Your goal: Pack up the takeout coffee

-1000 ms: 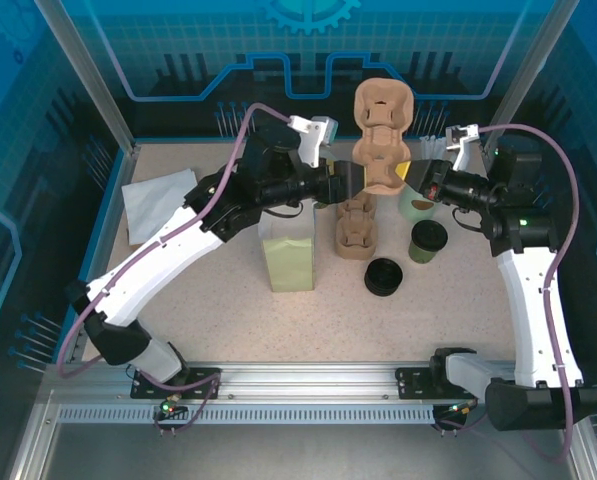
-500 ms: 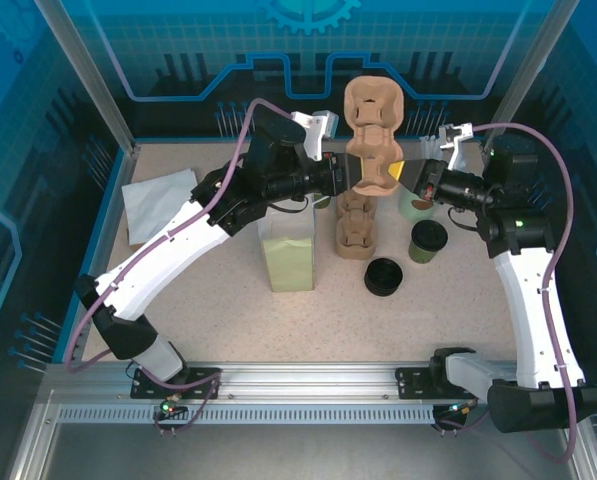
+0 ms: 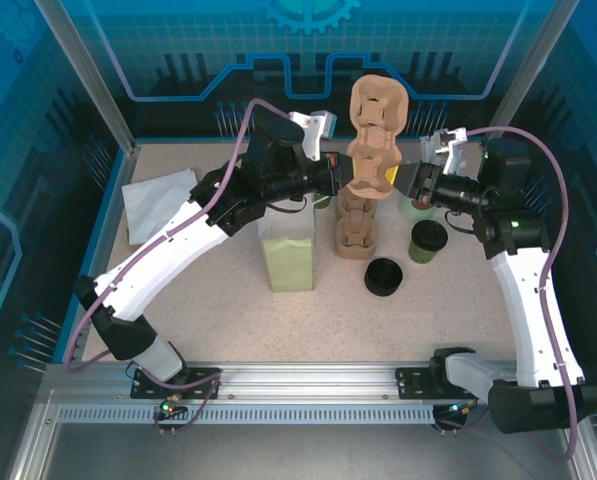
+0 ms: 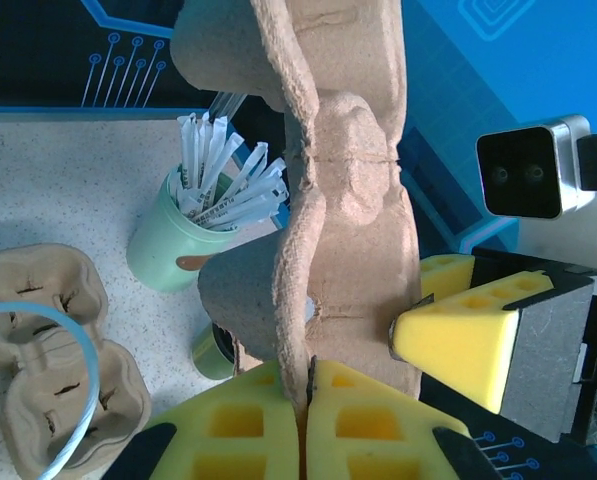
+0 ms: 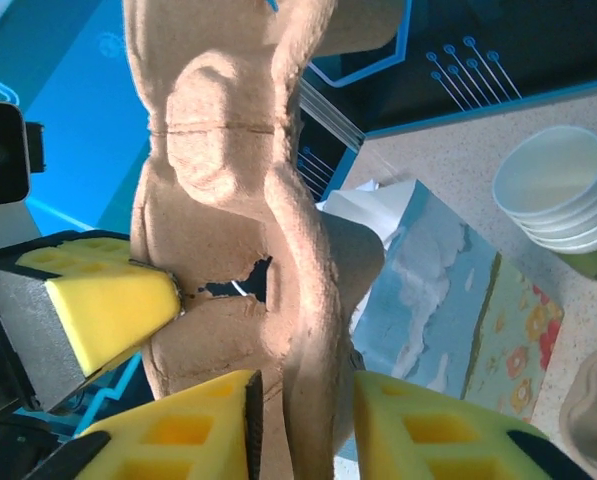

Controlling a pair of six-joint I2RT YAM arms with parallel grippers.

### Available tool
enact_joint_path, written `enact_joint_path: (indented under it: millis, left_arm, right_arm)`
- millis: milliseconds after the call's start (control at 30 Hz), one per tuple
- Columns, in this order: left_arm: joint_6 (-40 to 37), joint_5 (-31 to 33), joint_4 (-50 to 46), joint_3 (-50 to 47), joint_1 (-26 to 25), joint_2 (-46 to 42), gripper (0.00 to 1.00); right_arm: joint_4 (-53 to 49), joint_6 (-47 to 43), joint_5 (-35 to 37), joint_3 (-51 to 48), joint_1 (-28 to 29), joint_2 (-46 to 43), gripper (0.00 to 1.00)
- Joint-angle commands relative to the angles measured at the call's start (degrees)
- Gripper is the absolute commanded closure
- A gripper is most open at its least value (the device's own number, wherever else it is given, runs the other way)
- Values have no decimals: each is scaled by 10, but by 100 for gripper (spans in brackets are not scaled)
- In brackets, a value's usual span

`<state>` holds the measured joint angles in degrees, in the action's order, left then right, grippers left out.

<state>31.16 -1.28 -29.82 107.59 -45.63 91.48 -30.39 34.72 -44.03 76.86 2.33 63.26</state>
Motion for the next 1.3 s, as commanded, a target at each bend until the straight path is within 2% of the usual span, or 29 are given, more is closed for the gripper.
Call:
enact_joint_path:
  millis: [0, 233, 500, 600, 833, 1100, 1267]
  left_arm:
    - [-24, 12, -14, -10, 2, -28, 100]
    - [-49, 60, -63, -59, -9, -65, 100]
    - [-75, 142, -77, -106, -60, -105, 100]
    - [-79, 163, -76, -113, -76, -109, 100]
    - [-92, 170, -75, -115, -87, -114, 100]
    - [-93, 165, -69, -120, -88, -120, 100]
    - [-91, 159, -60, -121, -89, -119, 100]
  right_arm:
    - [-88, -106, 36, 33, 3, -21, 56]
    - [-170, -273, 88, 65, -3, -44, 28]
    - [-194, -408, 49, 135, 13, -7, 0]
    - [-232, -486, 72, 178, 51, 19, 0]
    - [-243, -638, 231, 211, 176, 38, 0]
    - [-250, -750, 392, 253, 257, 84, 0]
    - [-255, -777, 433, 283, 284, 118, 2]
